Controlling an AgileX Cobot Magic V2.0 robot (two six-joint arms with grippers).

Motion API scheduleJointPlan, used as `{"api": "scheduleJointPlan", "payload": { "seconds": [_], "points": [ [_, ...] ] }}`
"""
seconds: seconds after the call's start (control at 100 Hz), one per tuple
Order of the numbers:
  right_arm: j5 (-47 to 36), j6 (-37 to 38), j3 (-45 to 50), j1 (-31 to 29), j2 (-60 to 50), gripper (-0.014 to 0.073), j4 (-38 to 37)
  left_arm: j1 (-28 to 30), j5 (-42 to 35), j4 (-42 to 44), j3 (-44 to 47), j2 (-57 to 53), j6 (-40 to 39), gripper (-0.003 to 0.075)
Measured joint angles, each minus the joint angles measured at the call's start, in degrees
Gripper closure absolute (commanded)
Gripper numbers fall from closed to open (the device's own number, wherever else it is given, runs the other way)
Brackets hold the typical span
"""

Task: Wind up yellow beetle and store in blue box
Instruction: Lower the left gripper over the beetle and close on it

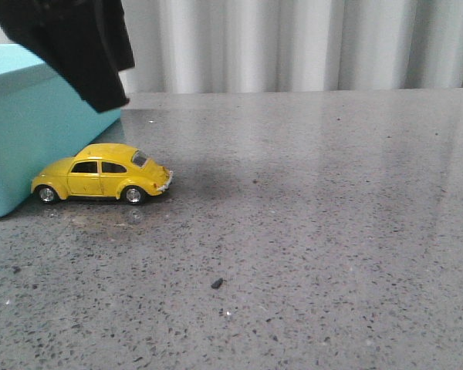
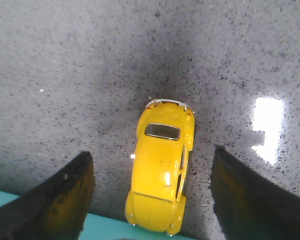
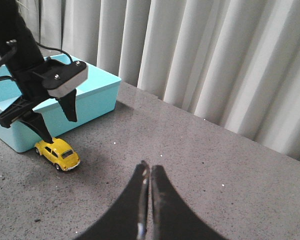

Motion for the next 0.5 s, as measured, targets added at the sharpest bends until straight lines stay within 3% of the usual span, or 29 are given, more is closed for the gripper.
{"api": "scheduleJointPlan", "payload": {
  "seconds": [0.5],
  "points": [
    [0.0,0.0,1.06,0.0,-1.69,0.0634,0.0,0.11,1.31,1.96,-0.13,8.0,3.44,0.0258]
  ]
}}
